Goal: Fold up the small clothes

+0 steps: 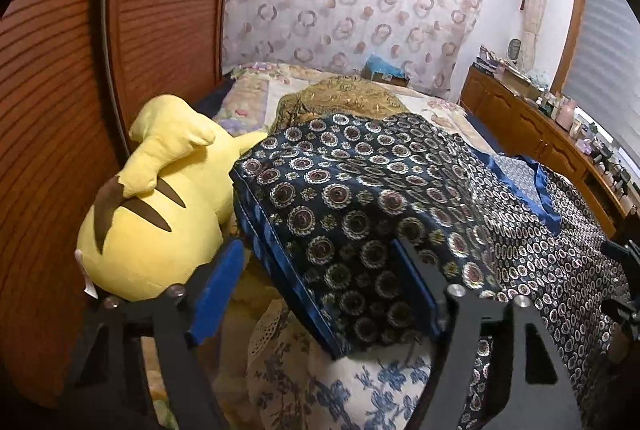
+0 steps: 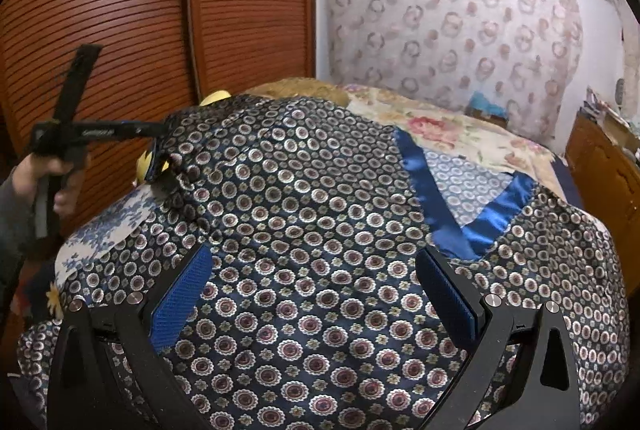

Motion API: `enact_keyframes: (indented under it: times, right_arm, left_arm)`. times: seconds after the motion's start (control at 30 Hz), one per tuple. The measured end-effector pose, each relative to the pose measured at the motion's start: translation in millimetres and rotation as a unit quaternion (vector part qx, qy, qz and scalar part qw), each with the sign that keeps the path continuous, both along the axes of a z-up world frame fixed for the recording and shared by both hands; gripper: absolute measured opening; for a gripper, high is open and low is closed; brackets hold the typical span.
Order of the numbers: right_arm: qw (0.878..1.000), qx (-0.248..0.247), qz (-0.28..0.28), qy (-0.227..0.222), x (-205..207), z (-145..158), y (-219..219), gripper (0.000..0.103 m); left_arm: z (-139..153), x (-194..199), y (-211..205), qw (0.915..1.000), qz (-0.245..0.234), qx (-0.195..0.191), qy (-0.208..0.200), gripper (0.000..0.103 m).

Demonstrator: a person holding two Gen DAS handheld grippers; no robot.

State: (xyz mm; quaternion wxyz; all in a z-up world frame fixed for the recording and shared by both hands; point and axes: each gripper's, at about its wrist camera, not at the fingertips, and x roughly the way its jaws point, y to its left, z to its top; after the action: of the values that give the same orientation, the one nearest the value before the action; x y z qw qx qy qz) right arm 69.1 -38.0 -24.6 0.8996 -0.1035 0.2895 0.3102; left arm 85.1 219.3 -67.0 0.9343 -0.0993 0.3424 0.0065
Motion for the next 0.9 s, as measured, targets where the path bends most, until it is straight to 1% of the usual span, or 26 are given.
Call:
enact_keyframes:
  times: [0.07,0.17,0.27,0.33,0.4,0.43,0.5,0.6,0.67,0.83,0.9]
  right_arm:
    - [1.000,-0.002,0.004,0.003,-0.6,-1.9,2.6,0.103]
    - [1.000,-0.002,0.010,0.006,-2.8,-5.0,4.6,0.103]
    - [1.000,0.000,0.011,0.011,-3.7,-7.2,3.7,0.103]
    - [1.000,0.002,0.010,0.014,-3.4,-8.0,2.0,0.103]
    - [1.000,0.005,0.008,0.015,-3.6,-8.3,-0.1,0.103]
    - [1.000,0.006,0.007,0.015,-3.9,-8.0,-1.5,0.103]
    - [1.000,0.009,0.003,0.014,-5.2,-7.3,-5.8,0.103]
    - [1.000,0.014,-0.004,0.012,-6.6,-6.7,-12.5,0.103]
    - [1.000,0.017,-0.010,0.011,-5.6,-4.9,-17.7,0.103]
    - [0.999,0.029,-0.027,0.009,-3.9,1.1,-35.7,0.103]
    - [0.999,0.035,-0.034,0.007,-3.1,4.3,-43.4,0.103]
  left_arm:
    - [-5.6,3.4,3.2,0.9999,0.001,-0.011,0.008,0.071]
    - [-13.1,3.8,7.2,0.9994,-0.002,-0.032,0.012,0.059]
    - [-15.9,2.8,5.8,0.9994,-0.005,-0.032,0.013,0.043]
    - [-15.3,3.4,6.3,0.9994,-0.009,-0.030,0.011,0.013]
    - [-10.6,0.3,5.8,0.9995,-0.012,-0.027,0.002,0.004]
    - [-7.3,-2.4,4.1,0.9996,-0.013,-0.024,-0.005,0.001]
    - [1.4,-8.4,0.8,0.9997,-0.014,-0.015,-0.016,0.000]
    - [23.1,-16.8,-10.4,0.9989,-0.025,-0.003,-0.041,0.000]
    - [36.9,-18.8,-19.3,0.9982,-0.032,0.011,-0.050,0.000]
    - [79.9,-21.0,-54.0,0.9926,-0.078,0.026,-0.089,0.000]
    - [91.6,-17.5,-70.3,0.9901,-0.096,0.031,-0.098,0.000]
